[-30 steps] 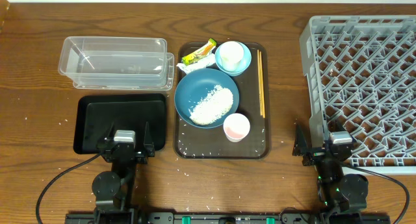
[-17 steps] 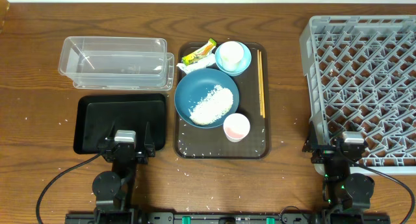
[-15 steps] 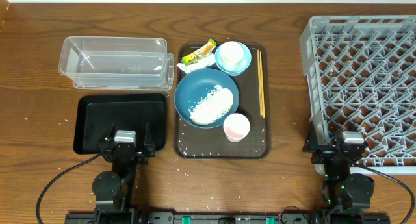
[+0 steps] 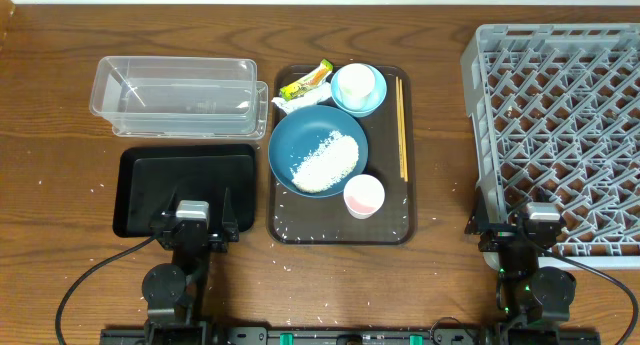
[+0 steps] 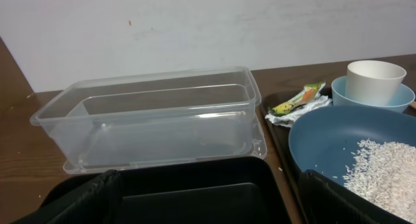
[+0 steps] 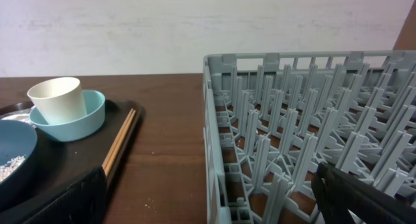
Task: Sort waste into correct bins and load items into the dishwasher rack
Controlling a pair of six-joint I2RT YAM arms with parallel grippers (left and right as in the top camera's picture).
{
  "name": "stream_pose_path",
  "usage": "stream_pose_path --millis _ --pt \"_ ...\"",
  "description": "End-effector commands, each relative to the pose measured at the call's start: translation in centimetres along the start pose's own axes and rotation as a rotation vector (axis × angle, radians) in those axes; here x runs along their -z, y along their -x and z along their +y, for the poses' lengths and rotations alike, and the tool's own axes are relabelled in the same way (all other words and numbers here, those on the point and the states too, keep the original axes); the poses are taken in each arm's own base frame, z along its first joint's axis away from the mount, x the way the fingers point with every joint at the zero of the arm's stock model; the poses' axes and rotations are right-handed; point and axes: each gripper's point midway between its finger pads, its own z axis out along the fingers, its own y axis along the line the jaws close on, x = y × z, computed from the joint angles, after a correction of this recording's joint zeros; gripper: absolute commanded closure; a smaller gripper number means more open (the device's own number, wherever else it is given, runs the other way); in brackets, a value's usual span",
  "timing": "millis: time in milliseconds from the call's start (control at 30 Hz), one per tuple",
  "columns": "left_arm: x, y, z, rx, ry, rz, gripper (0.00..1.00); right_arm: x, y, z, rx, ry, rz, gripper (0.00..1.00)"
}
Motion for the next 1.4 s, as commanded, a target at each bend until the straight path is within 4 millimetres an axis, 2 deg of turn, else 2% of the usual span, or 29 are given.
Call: stream_pose_path --millis 0,767,867,1000,1100,1200,1267,1367 --pt "-0.1 -1.5 -0.3 -0.004 -0.014 0.043 0.11 0.0 -0.2 -0.1 0.011 -0.004 0.007 0.01" --pt "-0.1 -1.5 -0.5 -0.001 -0.025 0.042 0.11 0.0 -0.2 -0.1 0.011 -0.004 0.007 0.01" --pt "0.1 -0.8 -2.6 0.049 -0.146 0.017 0.11 0.0 -0.2 -0.1 0.011 -0.004 0.007 0.01" --pt "1.1 -0.4 -6.4 0.092 -0.376 0.007 0.11 0.0 -0.2 -0.1 0.011 -0.004 0.007 0.01" --pt "2.9 0.5 -9.7 0.135 -0.602 -0.014 0.11 0.0 -0.2 -0.1 0.011 -0.004 0.007 0.01" --pt "5.9 1.2 -13.0 0.161 -0.862 -0.021 0.11 0.0 -0.2 -0.1 0.011 -0.004 0.007 0.01" --pt "7.4 1.2 -14.1 0.158 -0.971 -0.019 0.11 0.0 -0.2 -0.1 0.011 -0.004 0.007 0.01" --pt "8.3 1.5 -14.7 0.148 -1.032 -0.03 0.11 0.0 -0.2 -0.1 0.011 -0.004 0.007 0.01"
